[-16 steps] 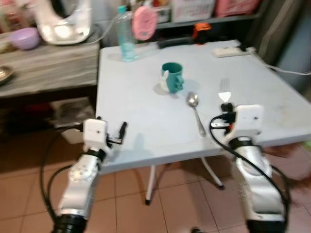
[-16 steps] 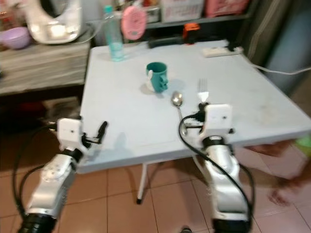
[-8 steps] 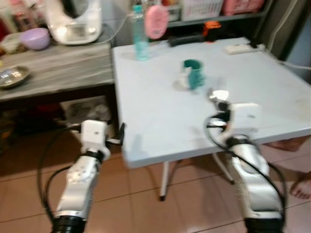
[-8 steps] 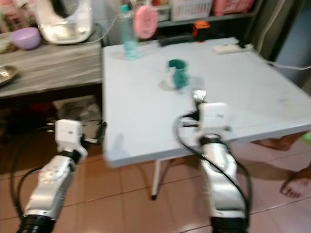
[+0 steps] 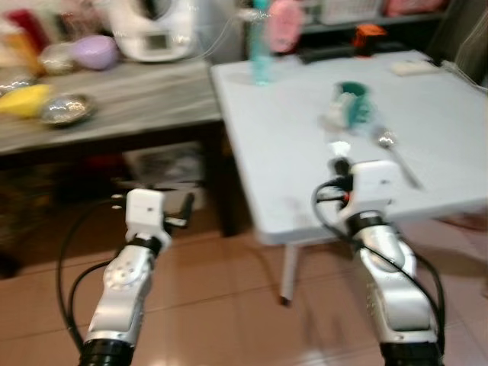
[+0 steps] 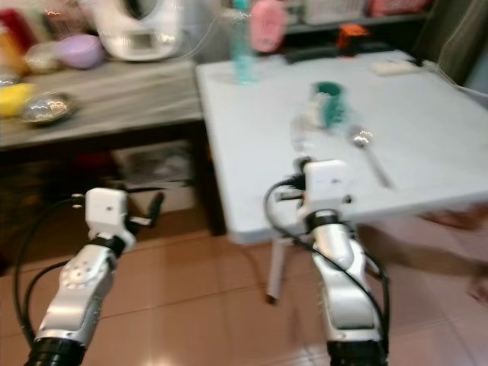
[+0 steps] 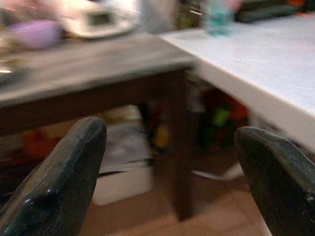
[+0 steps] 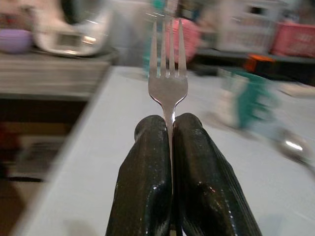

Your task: Setting the table

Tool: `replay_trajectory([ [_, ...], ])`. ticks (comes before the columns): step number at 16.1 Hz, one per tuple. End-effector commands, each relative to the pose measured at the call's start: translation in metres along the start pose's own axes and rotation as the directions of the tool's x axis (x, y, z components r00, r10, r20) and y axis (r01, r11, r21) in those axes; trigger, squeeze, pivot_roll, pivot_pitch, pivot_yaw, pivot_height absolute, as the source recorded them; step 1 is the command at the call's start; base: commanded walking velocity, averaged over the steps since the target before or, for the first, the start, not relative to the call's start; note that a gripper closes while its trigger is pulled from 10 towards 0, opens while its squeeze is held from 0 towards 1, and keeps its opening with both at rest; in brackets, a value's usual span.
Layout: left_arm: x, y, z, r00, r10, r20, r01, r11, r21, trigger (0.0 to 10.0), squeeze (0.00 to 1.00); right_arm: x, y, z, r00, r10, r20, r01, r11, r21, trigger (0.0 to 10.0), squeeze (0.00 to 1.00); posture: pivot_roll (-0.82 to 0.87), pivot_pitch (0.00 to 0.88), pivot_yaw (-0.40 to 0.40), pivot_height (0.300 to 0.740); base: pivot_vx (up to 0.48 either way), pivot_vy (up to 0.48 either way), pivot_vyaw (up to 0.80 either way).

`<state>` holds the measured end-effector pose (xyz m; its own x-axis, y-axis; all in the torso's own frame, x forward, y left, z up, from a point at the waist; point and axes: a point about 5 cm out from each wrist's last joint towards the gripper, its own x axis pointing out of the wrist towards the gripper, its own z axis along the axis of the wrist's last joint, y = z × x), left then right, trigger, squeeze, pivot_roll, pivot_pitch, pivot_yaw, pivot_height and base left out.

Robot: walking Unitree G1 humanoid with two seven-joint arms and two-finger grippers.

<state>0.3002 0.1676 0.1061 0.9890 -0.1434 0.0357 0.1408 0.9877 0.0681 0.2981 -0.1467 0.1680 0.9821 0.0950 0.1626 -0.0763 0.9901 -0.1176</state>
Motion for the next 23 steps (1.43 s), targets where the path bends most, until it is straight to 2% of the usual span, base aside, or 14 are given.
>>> replay_trajectory([
  [1,-0.001,-0.003,-0.002,1.0,-0.008,-0.006,0.008,1.0,0.0,10.0,0.0,-0.001,-0.005,0.002,1.0,-0.016,0.011,0.016,1.0,0.0,10.0,0.0,-0.06,0.071,0.065,0.74,0.0,0.442,0.76],
  [12,0.001,-0.008,-0.002,1.0,-0.012,-0.005,0.012,1.0,-0.006,10.0,0.0,0.0,-0.004,0.0,1.0,-0.017,0.003,0.017,1.0,0.008,10.0,0.0,-0.06,0.077,0.069,0.74,0.0,0.439,0.73],
  [17,0.0,-0.018,0.003,0.996,-0.083,0.029,0.084,0.995,-0.059,10.0,0.0,-0.001,-0.009,-0.004,0.998,-0.052,-0.021,0.053,0.998,0.035,10.0,0.0,-0.06,0.074,0.068,0.74,0.0,0.0,0.0],
  [23,-0.001,-0.023,0.006,0.99,-0.132,0.045,0.135,0.988,-0.078,10.0,0.0,0.0,-0.009,-0.004,0.998,-0.055,-0.02,0.055,0.998,0.04,10.0,0.0,-0.06,0.071,0.068,0.74,0.0,0.0,-0.52],
])
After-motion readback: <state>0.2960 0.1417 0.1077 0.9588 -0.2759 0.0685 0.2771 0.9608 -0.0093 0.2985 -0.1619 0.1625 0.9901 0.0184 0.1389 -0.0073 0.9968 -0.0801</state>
